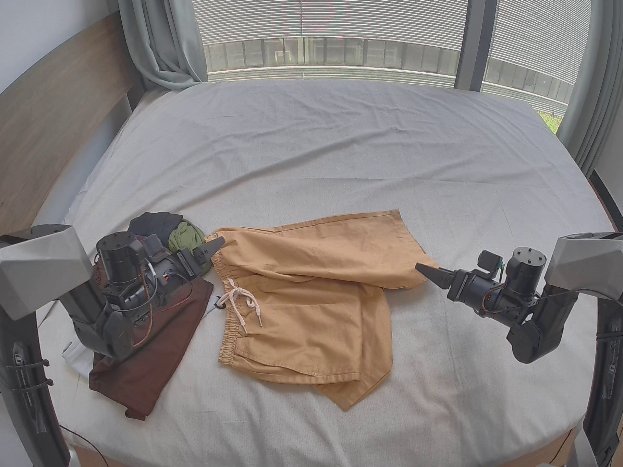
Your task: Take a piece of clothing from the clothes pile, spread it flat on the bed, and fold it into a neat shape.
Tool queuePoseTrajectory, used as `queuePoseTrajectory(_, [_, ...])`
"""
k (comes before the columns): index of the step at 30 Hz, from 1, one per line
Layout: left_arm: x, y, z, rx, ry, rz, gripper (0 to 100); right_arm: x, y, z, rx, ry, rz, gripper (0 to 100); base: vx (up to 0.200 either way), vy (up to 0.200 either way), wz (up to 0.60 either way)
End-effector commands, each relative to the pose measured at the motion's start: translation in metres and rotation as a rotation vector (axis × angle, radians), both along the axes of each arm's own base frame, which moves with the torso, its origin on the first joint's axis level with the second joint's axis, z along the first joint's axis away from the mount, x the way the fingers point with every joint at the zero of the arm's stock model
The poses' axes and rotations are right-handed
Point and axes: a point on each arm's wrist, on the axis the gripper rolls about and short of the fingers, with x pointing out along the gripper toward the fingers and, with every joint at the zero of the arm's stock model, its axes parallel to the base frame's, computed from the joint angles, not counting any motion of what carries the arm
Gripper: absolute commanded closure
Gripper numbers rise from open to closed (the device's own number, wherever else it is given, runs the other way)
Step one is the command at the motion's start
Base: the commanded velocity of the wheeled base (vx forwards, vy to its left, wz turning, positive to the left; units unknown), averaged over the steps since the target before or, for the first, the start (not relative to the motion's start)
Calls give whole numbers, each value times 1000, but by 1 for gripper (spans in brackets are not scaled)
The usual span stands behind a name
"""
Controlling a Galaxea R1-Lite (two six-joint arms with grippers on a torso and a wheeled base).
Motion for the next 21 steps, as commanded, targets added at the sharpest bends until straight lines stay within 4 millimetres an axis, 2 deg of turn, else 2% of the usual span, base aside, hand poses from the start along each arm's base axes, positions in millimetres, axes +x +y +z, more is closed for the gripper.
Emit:
queuePoseTrajectory(1, [-23, 6, 19, -5, -40, -2, 0, -15, 2, -7, -11, 55, 33, 0, 0, 0, 0])
queuePoseTrajectory(6, [-28, 4, 14, 7, -45, -16, 0, -28, 10, -20, -30, 121, 65, 0, 0, 0, 0])
queuePoseTrajectory(8, [-29, 2, 7, 23, -29, -24, 0, -37, 15, -33, -46, 175, 86, 0, 0, 0, 0])
queuePoseTrajectory(11, [-29, -4, -2, 26, -13, -42, 0, -48, 22, -40, -57, 223, 115, 0, 0, 0, 0])
queuePoseTrajectory(21, [-34, -20, -5, 26, -15, -91, 0, -62, 36, -62, -81, 311, 173, 0, 0, 0, 0])
